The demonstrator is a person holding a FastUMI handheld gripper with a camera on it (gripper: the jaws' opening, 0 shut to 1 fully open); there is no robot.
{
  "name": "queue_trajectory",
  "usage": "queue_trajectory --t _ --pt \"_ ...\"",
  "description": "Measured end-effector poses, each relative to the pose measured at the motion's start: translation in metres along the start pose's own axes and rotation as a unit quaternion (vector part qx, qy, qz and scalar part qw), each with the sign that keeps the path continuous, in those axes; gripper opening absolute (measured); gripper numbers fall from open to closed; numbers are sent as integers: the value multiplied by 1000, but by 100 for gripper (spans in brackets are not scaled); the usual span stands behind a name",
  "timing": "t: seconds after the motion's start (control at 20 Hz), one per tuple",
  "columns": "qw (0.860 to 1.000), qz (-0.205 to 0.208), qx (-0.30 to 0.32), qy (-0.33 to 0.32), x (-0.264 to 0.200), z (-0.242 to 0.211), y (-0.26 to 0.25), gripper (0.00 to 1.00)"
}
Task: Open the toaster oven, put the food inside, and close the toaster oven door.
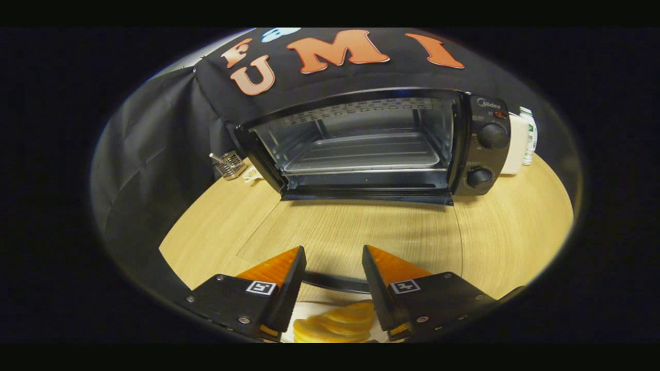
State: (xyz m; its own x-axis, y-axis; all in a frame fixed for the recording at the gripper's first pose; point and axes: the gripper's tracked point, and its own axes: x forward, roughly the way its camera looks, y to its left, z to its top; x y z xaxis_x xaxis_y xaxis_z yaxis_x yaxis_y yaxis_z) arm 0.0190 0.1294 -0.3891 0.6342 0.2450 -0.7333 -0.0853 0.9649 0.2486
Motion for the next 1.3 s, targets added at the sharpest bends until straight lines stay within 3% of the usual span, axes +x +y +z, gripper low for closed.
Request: queue_trajectory --t 0.1,0.3,0.45,0.65,1.0,1.3 --pt "1000 -3 6 7 -11 -6 0 66" --pt "997 -23 -59 -55 -54 -1 3 77" --pt "995 -18 -51 -83 -88 -12 14 88" --pt "995 -26 -42 -86 -111 -43 17 94" --pt "998 -49 2 -23 -109 -122 27 98" --pt "993 -114 -10 -22 -92 -136 8 98"
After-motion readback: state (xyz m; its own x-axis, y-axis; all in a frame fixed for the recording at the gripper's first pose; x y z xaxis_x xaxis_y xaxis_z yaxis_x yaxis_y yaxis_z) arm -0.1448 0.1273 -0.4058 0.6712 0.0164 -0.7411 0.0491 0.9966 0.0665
